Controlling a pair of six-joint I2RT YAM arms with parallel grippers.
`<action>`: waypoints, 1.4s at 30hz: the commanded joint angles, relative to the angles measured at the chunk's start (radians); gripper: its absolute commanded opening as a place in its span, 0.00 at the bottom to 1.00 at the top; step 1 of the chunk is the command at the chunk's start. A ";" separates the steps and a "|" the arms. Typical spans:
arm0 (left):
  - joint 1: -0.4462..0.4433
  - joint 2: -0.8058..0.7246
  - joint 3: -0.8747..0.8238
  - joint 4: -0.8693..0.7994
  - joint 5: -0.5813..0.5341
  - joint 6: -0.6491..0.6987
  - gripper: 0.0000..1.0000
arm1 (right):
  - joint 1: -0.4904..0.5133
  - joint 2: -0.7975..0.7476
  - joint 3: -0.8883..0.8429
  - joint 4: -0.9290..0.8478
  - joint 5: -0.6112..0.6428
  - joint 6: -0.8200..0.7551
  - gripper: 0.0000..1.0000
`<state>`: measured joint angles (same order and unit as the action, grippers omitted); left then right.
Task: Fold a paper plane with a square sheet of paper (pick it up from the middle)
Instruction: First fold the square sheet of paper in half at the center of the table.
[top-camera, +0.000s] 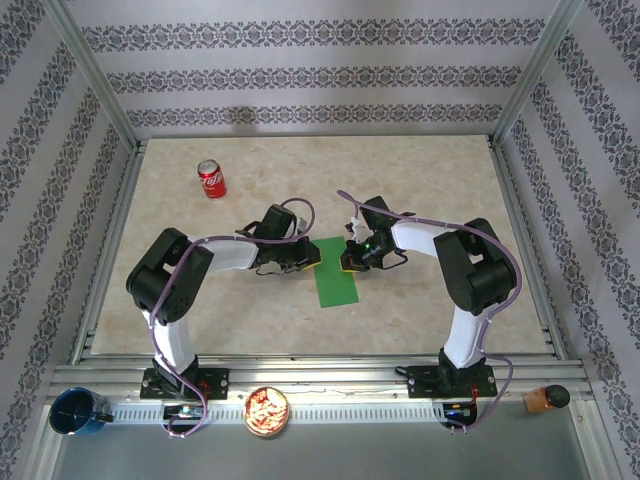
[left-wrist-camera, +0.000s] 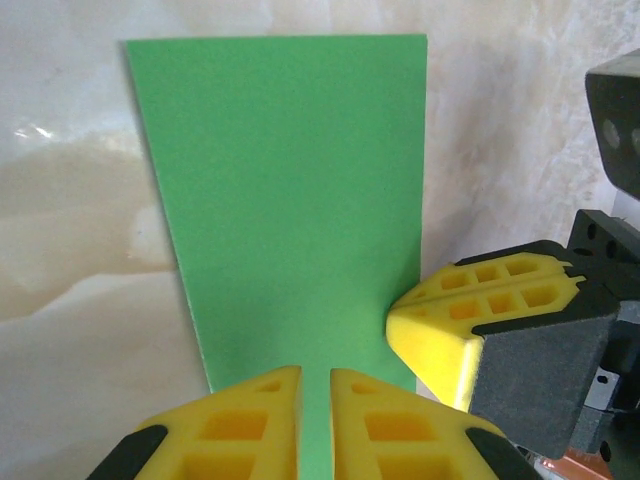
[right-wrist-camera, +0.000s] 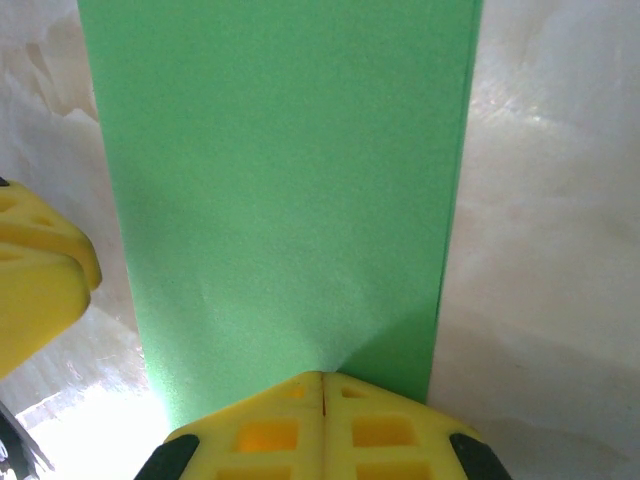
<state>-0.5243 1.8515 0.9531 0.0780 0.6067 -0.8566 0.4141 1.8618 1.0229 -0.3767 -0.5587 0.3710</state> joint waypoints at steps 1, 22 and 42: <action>-0.009 0.047 0.020 0.000 0.036 0.014 0.15 | -0.006 0.053 -0.044 -0.109 0.120 0.012 0.00; -0.064 -0.098 0.007 -0.136 -0.036 0.058 0.16 | -0.006 0.048 -0.053 -0.106 0.126 0.021 0.00; -0.163 -0.076 -0.134 -0.109 -0.040 0.027 0.16 | -0.006 0.053 -0.064 -0.102 0.138 0.022 0.00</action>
<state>-0.6800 1.7756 0.8368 0.0090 0.5961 -0.8539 0.4141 1.8610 1.0187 -0.3706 -0.5587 0.3897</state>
